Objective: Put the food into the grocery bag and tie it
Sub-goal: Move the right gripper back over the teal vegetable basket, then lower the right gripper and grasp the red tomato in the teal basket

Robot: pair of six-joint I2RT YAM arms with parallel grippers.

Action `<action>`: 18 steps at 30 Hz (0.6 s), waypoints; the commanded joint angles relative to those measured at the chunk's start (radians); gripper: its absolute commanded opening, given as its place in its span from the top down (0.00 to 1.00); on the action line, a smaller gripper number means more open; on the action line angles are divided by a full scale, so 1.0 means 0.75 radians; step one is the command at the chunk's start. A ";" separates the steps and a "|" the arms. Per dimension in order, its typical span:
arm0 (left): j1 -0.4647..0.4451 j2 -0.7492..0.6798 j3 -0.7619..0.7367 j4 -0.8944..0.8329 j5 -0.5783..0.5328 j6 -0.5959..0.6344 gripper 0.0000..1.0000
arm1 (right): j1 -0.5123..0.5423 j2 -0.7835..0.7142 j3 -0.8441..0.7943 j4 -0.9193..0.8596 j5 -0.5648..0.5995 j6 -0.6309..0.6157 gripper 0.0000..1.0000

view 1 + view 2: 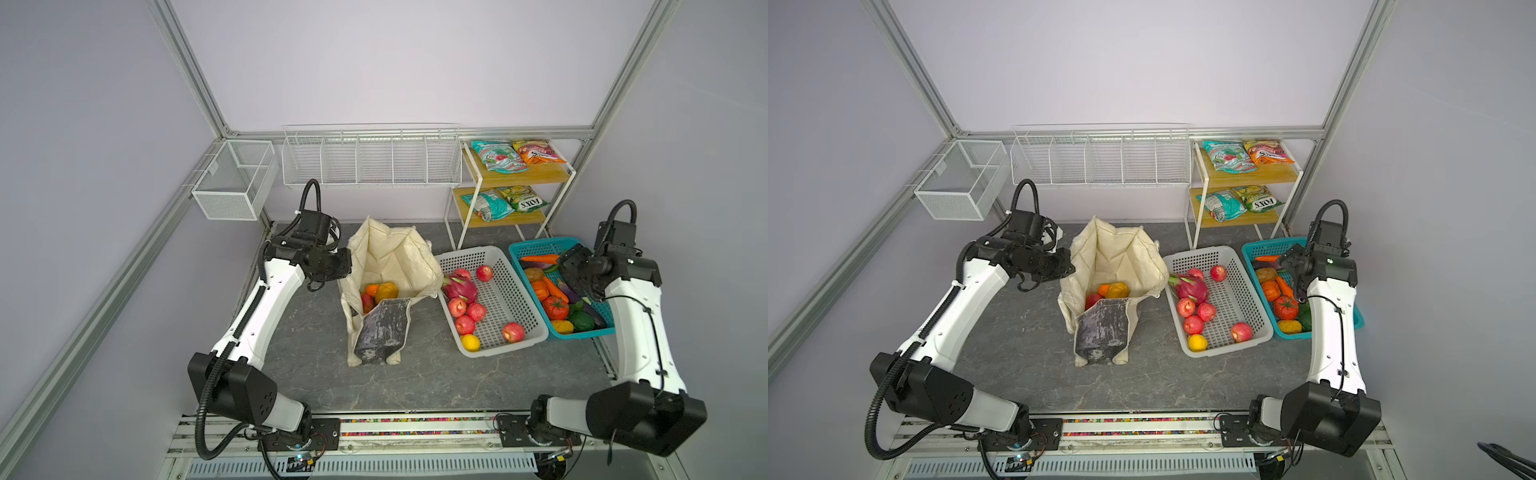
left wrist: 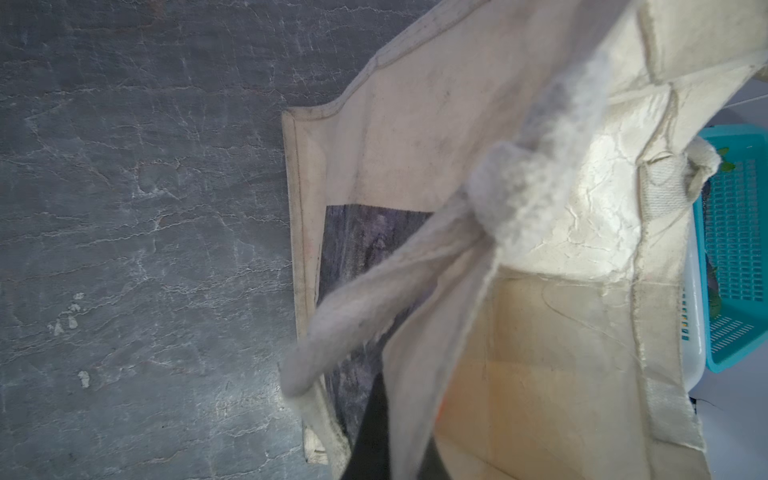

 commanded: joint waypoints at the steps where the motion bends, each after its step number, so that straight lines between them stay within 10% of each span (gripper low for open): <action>1: 0.000 -0.026 0.013 -0.041 0.003 -0.006 1.00 | -0.083 0.014 -0.045 -0.001 -0.114 0.090 0.12; 18: 0.000 -0.071 -0.036 -0.001 0.011 -0.026 1.00 | -0.210 0.405 0.056 -0.258 -0.335 0.252 0.12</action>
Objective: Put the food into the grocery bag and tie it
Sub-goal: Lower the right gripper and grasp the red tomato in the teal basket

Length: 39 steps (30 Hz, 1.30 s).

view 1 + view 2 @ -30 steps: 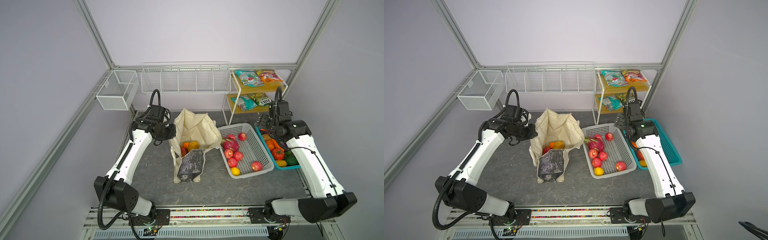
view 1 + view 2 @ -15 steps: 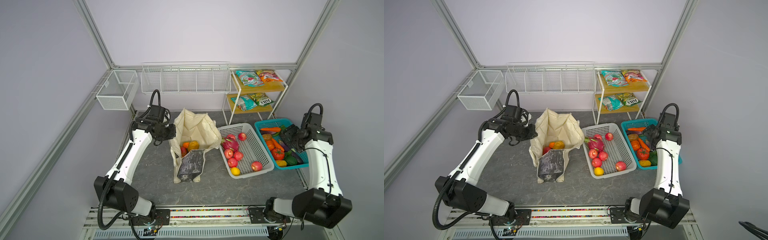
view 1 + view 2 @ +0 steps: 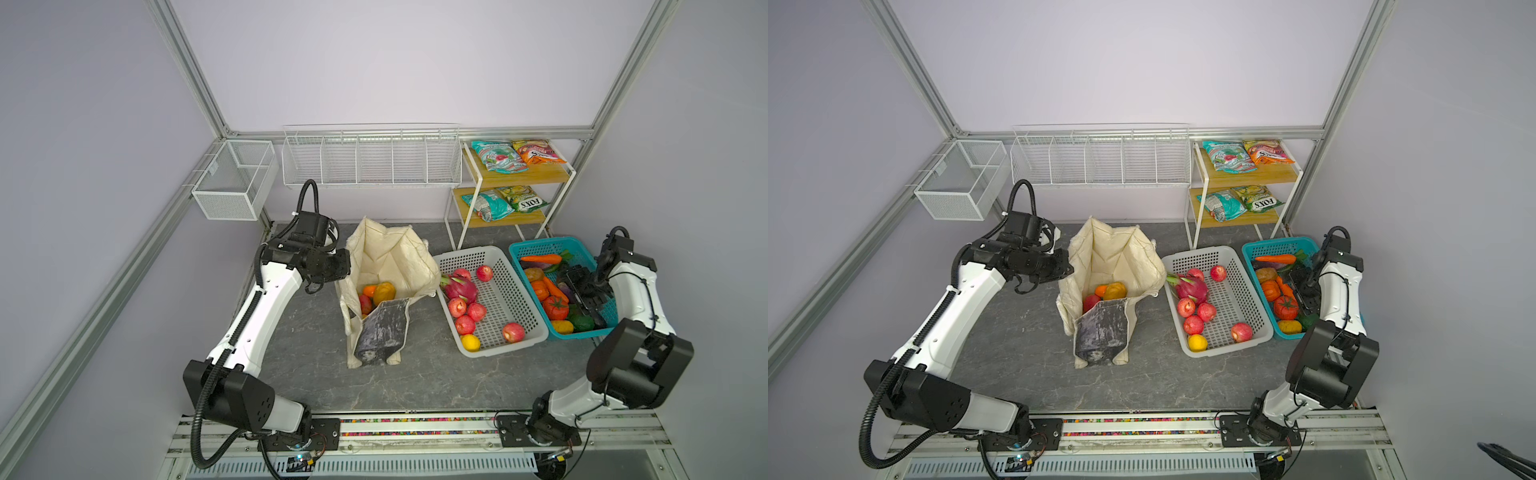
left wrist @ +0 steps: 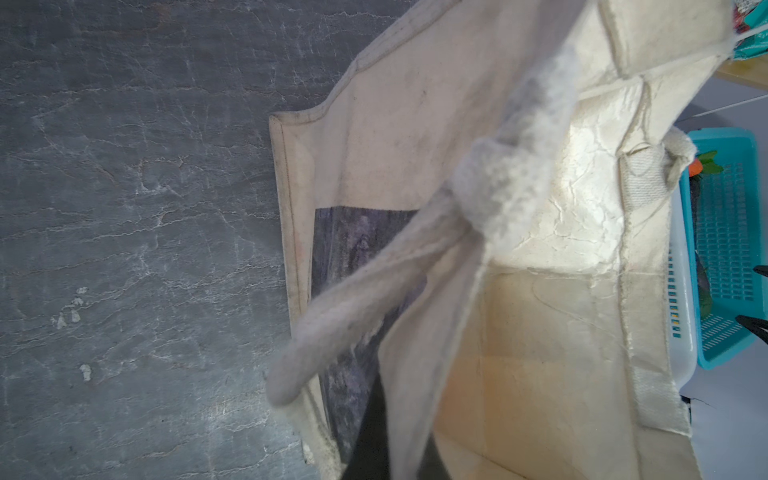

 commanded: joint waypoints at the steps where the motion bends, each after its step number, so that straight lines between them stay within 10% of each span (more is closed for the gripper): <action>1: 0.000 -0.028 -0.016 -0.001 0.011 -0.014 1.00 | -0.006 0.030 0.050 -0.090 0.008 0.084 0.12; 39: 0.002 0.088 0.028 0.012 0.026 0.018 1.00 | 0.117 0.466 0.286 -0.170 0.254 0.506 0.12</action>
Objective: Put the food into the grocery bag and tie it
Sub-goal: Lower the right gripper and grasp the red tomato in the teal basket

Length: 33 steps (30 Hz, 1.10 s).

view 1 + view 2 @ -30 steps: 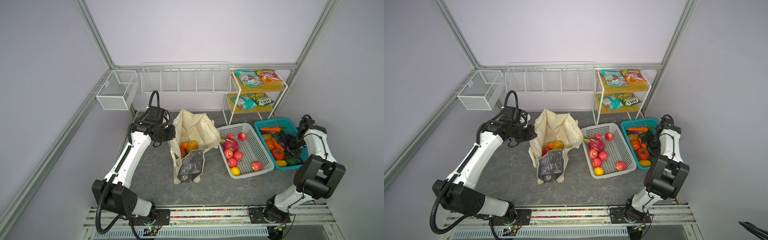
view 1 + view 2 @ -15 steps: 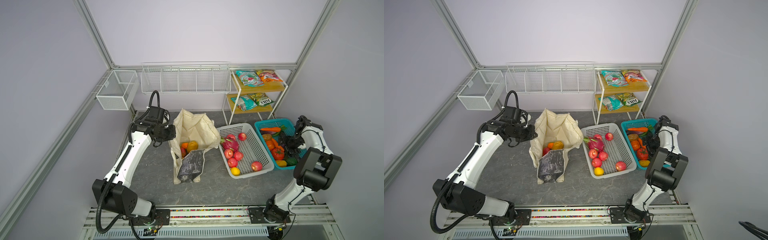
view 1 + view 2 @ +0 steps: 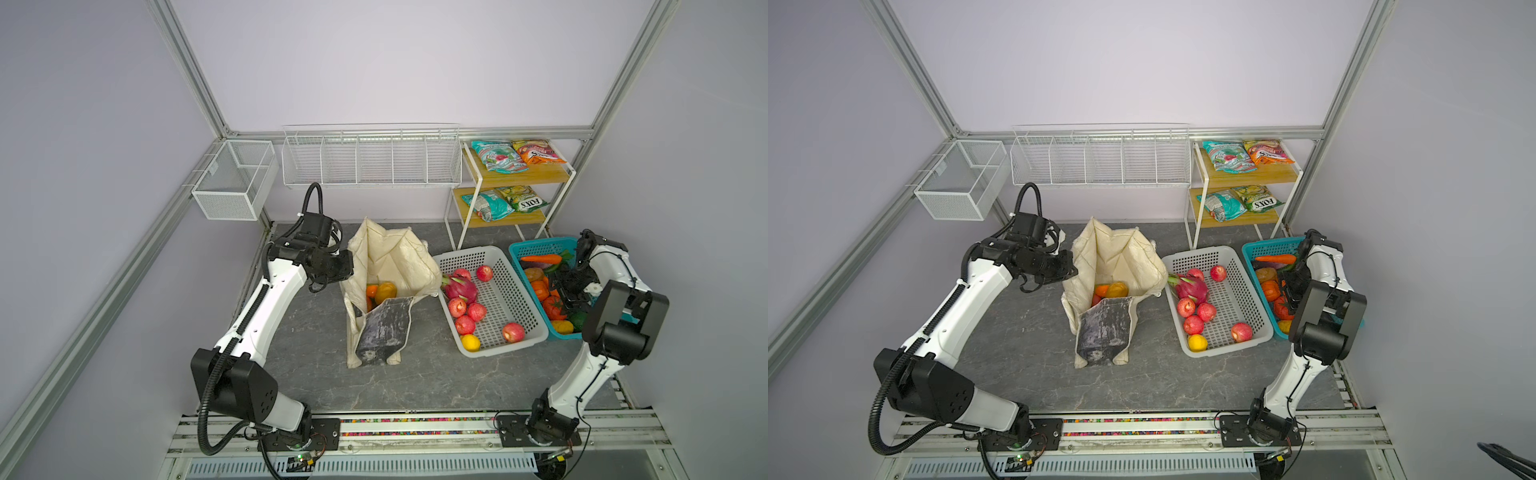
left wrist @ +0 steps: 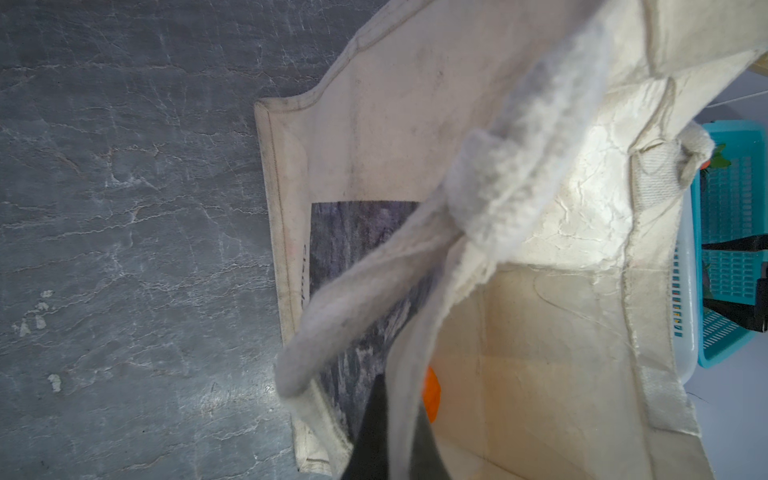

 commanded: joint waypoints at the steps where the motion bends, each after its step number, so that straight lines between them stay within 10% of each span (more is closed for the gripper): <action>1: 0.002 0.032 0.049 -0.021 -0.008 0.025 1.00 | 0.018 0.044 0.050 -0.070 0.065 0.088 0.12; 27: 0.006 0.045 0.072 -0.027 -0.054 0.017 1.00 | 0.050 0.094 -0.013 -0.034 0.219 0.232 0.00; 33: 0.007 0.045 0.082 -0.032 -0.055 0.021 1.00 | 0.052 0.023 -0.024 0.016 0.240 0.233 0.17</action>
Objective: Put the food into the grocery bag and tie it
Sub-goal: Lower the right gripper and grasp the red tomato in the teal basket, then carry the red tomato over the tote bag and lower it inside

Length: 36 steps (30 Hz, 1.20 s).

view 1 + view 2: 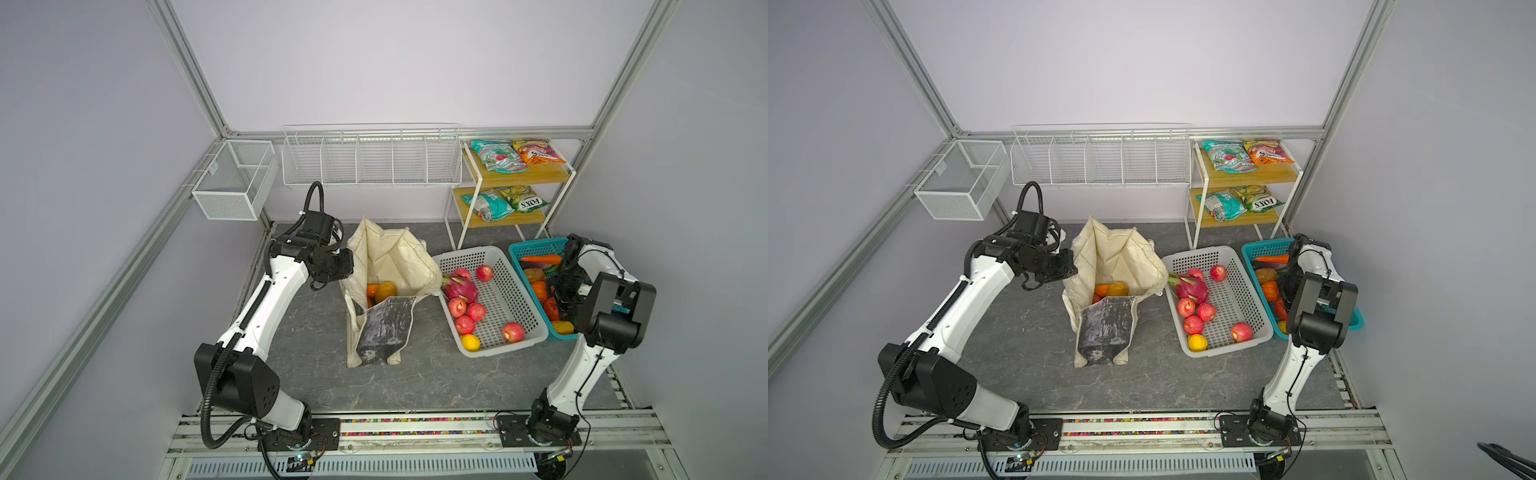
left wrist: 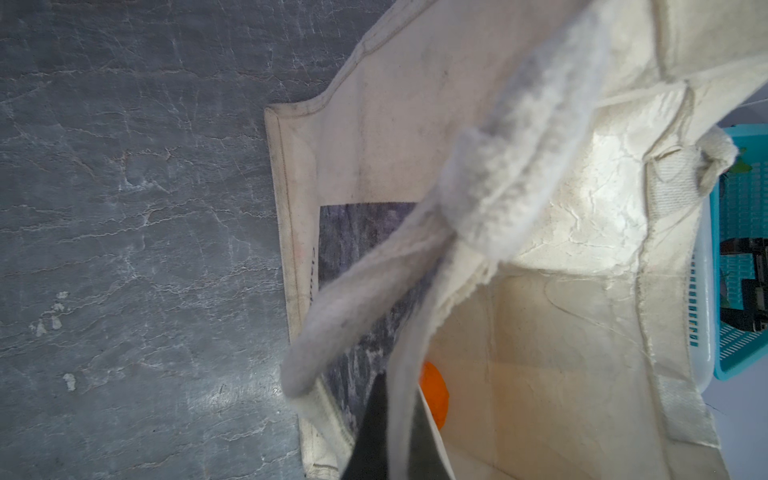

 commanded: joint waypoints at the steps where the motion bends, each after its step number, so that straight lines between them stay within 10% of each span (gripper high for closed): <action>1: 0.007 0.009 0.049 -0.015 -0.020 0.018 1.00 | 0.006 -0.086 -0.020 0.013 0.042 0.076 0.20; 24: 0.008 -0.030 0.038 -0.039 -0.041 0.018 1.00 | 0.061 -0.513 -0.026 0.059 -0.088 -0.015 0.30; 36: 0.007 -0.042 0.042 -0.063 -0.053 0.020 1.00 | 0.527 -0.678 0.166 -0.024 -0.037 -0.053 0.31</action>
